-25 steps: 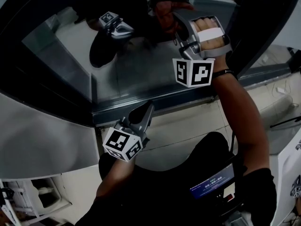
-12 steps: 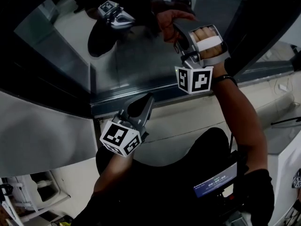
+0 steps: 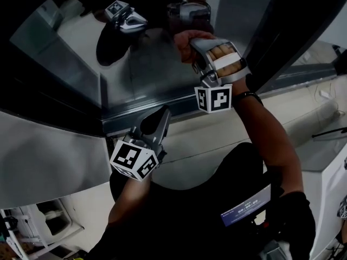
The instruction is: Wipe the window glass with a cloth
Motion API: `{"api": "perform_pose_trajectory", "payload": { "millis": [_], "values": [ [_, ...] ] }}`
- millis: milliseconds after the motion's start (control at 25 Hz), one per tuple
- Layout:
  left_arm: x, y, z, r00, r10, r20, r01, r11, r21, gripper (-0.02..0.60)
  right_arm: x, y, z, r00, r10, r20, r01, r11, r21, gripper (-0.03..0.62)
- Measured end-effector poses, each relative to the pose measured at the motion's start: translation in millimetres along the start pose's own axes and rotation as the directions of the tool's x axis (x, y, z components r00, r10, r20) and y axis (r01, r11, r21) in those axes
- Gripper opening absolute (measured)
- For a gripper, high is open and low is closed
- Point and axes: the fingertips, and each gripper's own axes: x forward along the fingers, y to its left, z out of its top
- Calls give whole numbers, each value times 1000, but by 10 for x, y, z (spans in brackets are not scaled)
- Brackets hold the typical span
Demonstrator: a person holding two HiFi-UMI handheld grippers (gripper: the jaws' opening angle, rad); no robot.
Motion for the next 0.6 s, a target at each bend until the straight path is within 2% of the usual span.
{"api": "perform_pose_trajectory", "payload": {
  "millis": [320, 600],
  "values": [
    [-71, -64, -3, 1000, -2, -7, 2, 1000, 4, 17, -76, 447, 22, 995, 97, -7, -97, 995, -2, 43],
    [-66, -68, -52, 1000, -2, -7, 2, 1000, 13, 17, -71, 532, 39, 990, 138, -8, -138, 990, 27, 42]
  ]
}}
